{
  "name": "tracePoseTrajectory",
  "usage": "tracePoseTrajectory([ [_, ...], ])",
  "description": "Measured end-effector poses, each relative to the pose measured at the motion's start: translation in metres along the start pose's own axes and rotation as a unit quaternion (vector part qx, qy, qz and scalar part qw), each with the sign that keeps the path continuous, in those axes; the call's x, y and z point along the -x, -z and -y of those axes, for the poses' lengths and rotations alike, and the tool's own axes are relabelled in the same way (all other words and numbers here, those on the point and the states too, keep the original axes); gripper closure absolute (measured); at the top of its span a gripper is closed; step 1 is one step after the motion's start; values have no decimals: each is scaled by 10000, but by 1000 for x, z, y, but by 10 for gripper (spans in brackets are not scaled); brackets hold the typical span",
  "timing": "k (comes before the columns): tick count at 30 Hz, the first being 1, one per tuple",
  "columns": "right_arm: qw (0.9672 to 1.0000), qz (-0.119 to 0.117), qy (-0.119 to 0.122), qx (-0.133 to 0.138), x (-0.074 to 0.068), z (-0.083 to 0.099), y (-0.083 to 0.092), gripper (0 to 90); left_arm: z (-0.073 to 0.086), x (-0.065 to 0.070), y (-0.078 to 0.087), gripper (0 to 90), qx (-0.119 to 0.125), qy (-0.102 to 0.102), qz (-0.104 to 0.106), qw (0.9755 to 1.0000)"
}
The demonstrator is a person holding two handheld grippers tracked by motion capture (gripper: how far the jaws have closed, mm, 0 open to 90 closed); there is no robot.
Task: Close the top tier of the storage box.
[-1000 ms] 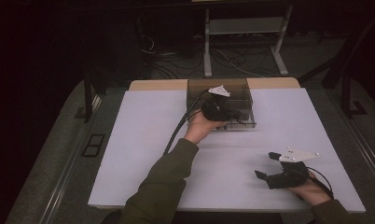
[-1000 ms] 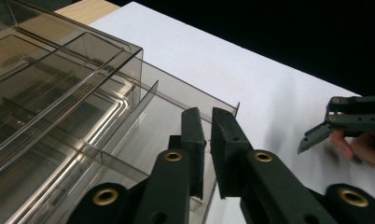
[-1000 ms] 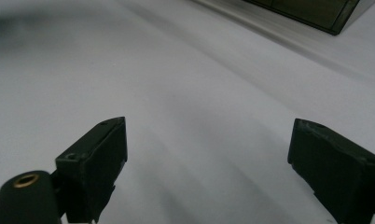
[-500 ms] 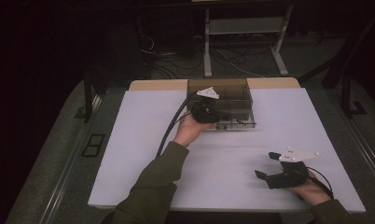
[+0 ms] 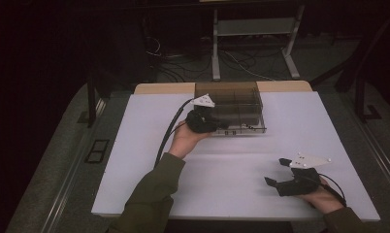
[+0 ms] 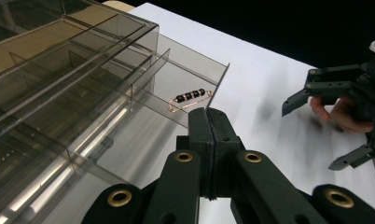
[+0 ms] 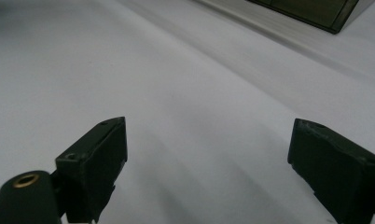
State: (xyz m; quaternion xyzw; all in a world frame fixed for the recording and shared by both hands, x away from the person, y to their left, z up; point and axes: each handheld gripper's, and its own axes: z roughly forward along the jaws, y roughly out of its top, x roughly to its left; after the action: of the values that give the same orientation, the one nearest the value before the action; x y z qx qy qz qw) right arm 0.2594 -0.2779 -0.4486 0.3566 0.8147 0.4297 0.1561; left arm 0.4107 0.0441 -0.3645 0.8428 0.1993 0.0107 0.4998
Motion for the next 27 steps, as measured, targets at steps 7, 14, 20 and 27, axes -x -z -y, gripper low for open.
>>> tracePoseTrajectory([
  [7,10000,5,-9,2,0,0,0,112,7,6,9,892,6,26,-30,10000],
  [14,10000,17,13,20,0,0,1,111,24,11,17,892,-120,14,-99,9999],
  [20,10000,65,5,10,0,-1,1,111,38,10,19,892,-179,132,-168,9996],
  [27,10000,46,23,8,0,-1,1,112,41,10,11,892,-264,83,-208,9994],
])
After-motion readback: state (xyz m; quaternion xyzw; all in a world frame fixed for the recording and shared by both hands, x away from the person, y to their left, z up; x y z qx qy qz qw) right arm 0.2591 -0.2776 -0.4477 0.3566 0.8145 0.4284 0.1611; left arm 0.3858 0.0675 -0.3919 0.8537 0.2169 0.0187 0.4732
